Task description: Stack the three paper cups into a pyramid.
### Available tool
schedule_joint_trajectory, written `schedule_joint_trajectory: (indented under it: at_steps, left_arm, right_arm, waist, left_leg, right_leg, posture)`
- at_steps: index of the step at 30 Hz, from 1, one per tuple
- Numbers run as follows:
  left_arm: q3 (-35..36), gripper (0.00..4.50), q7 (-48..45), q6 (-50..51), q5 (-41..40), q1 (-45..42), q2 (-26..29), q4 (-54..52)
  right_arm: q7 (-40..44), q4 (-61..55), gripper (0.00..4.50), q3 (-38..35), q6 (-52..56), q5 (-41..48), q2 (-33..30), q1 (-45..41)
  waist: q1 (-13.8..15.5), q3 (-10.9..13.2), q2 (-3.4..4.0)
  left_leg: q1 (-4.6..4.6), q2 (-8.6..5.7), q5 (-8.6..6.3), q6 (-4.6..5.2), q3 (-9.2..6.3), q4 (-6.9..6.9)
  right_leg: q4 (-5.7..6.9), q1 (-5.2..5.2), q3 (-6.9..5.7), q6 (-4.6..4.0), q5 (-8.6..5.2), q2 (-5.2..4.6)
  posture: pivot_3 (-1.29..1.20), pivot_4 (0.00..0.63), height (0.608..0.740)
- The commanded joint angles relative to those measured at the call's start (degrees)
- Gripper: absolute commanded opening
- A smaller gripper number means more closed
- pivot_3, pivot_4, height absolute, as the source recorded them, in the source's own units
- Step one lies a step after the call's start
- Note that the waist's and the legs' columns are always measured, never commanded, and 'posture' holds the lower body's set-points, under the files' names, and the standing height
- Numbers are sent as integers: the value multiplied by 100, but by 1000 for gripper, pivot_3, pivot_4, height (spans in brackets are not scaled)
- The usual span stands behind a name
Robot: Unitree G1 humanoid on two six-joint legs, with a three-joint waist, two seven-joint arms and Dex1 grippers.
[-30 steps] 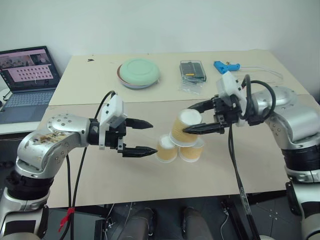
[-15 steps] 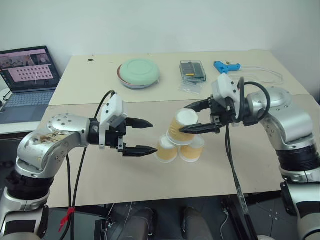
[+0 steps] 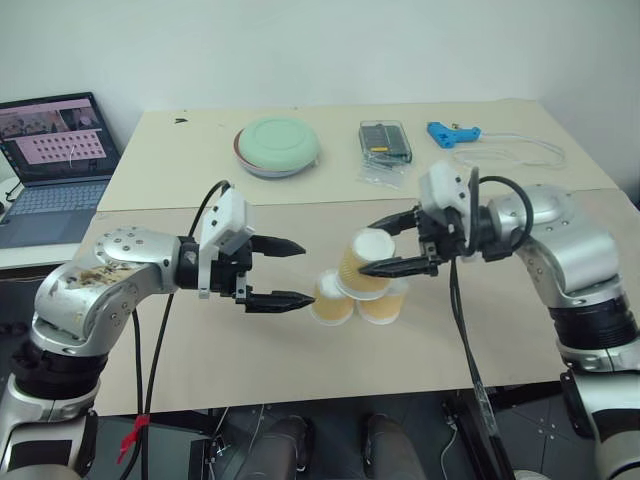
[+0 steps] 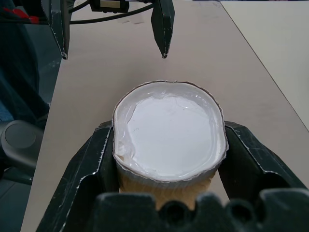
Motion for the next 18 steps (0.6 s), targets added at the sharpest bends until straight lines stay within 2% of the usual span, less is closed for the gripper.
schedule_joint_trajectory:
  at_steps: [1, 2, 12, 18]
  left_arm:
    - [167, 4500, 72, 45, -145, -140, -1, -106]
    - [158, 4500, 71, 37, -138, -144, 7, -105]
    - [92, 4500, 75, 5, -157, -134, 27, -93]
    - [64, 4500, 44, -22, -121, -152, 27, -28]
  right_arm:
    - [-33, -120, 4107, -54, -90, -19, 5, -62]
    - [-48, -110, 4427, -54, -110, -35, 14, -72]
    - [-28, -258, 4427, -370, 108, 324, -63, -290]
    - [-131, -619, 4427, -757, 664, 909, -195, -623]
  waist:
    - [0, 0, 0]
    - [-1, 0, 0]
    - [0, 0, 0]
    - [1, 0, 0]
  left_leg:
    - [0, 0, 0, -1, 0, 0]
    - [0, 0, 1, -1, 0, 0]
    - [-1, 0, 1, -2, 0, 0]
    - [-1, 0, 1, -1, -1, 0]
  right_leg:
    - [0, 0, 0, 0, 0, 0]
    - [0, -1, 0, 0, 0, 0]
    - [0, -1, 0, -2, 1, 1]
    - [-1, -1, 0, -2, 1, 1]
  posture:
    - [0, 150, 733]
    - [0, 150, 733]
    - [0, 150, 733]
    - [0, 150, 733]
